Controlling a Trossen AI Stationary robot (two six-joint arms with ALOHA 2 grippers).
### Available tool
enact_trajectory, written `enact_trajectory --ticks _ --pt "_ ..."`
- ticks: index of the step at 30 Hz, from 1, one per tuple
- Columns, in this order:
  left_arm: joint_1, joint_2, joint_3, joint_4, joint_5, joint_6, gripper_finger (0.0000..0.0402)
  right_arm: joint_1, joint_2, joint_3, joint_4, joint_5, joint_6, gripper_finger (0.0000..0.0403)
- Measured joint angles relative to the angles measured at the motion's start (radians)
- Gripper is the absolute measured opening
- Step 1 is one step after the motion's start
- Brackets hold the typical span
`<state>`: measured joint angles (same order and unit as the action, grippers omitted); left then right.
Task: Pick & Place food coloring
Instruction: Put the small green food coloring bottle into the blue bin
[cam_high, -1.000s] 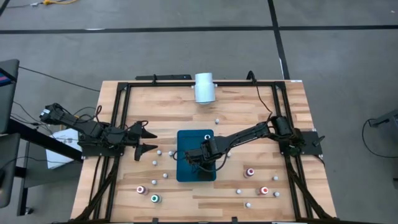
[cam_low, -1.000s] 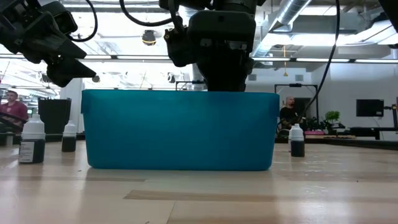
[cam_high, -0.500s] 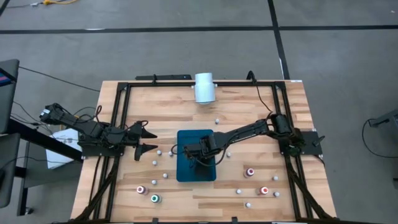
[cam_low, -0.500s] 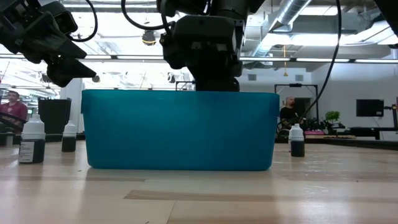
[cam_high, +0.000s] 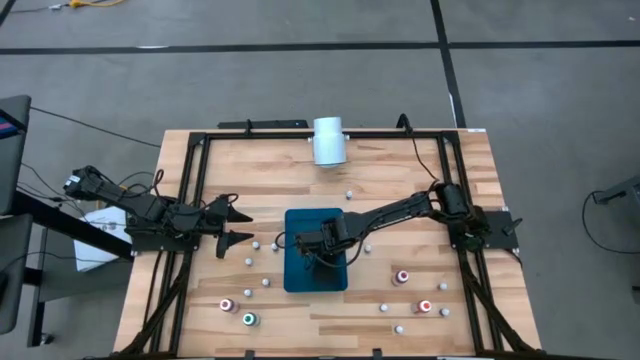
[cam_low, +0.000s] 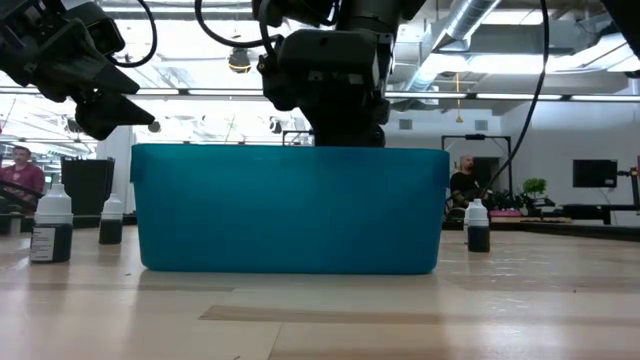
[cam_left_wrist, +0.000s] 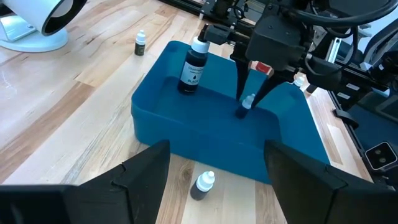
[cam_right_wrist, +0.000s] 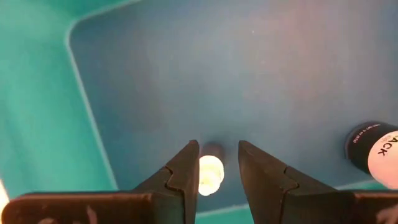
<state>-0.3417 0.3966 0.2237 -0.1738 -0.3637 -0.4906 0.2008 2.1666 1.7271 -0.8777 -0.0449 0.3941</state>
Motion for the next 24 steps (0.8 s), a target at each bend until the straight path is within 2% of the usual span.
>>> enact_trajectory --ticks 6,13,19,24 --pt "0.000 0.000 0.000 0.000 0.000 0.000 0.0252 0.000 0.001 0.016 -0.004 -0.002 0.001 0.0103" --pt "0.000 0.000 0.000 0.000 0.001 0.000 0.0252 0.000 0.001 0.110 -0.024 -0.002 -0.001 0.0103" --pt "0.000 0.000 0.000 0.000 0.011 -0.001 0.0252 0.001 0.001 0.234 -0.120 -0.004 -0.021 0.0103" --pt "0.000 0.000 0.000 0.000 0.012 -0.001 0.0252 0.004 0.001 0.362 -0.274 -0.006 -0.027 0.0103"
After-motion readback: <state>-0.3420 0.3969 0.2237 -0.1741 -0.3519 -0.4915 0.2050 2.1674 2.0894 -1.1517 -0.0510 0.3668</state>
